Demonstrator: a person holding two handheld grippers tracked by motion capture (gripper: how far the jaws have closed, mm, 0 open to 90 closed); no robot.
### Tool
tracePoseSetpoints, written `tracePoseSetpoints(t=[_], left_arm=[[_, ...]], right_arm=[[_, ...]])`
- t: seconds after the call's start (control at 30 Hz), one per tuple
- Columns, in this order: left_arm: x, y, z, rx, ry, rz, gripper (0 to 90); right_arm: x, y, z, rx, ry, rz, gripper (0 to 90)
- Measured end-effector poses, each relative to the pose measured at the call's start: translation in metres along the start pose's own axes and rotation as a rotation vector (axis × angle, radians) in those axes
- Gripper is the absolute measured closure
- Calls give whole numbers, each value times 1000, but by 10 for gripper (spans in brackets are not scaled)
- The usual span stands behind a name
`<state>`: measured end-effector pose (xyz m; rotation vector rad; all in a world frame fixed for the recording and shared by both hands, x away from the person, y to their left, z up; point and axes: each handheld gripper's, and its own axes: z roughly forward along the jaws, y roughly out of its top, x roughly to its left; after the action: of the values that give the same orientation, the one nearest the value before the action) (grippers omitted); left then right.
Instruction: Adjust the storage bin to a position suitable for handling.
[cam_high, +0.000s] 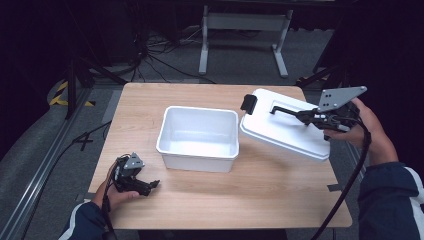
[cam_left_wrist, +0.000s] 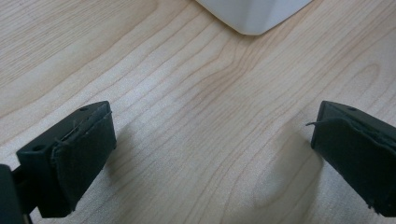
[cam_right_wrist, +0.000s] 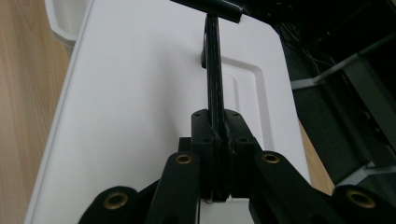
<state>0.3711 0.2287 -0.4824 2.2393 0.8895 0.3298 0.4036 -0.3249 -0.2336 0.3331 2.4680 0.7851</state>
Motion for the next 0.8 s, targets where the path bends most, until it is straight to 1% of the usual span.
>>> tracePoseSetpoints(t=[0.07, 0.13, 0.2, 0.23, 0.43, 0.5, 0.67, 0.73, 0.8], left_arm=[[0, 0, 0, 0, 1, -1, 3], [0, 0, 0, -1, 2, -1, 2], [0, 0, 0, 2, -1, -4, 2], [0, 0, 0, 1, -2, -7, 2], [0, 0, 0, 2, -2, -7, 2], [0, 0, 0, 2, -2, -7, 2], [0, 0, 0, 3, 2, -8, 2], [0, 0, 0, 5, 1, -7, 2], [0, 0, 0, 5, 0, -7, 2]], right_arm=[[0, -8, -1, 2, -7, 11, 844], [0, -17, -1, 5, -4, 28, 844], [0, -23, 1, 9, -5, 30, 844], [0, -28, 3, 12, -6, 42, 845], [0, -44, 17, 29, 8, 78, 844], [-1, -50, 26, 43, 15, 88, 844], [2, -58, 45, 81, 2, 95, 844], [4, -63, 56, 82, 22, 107, 844], [6, -68, 65, 87, 32, 111, 844]])
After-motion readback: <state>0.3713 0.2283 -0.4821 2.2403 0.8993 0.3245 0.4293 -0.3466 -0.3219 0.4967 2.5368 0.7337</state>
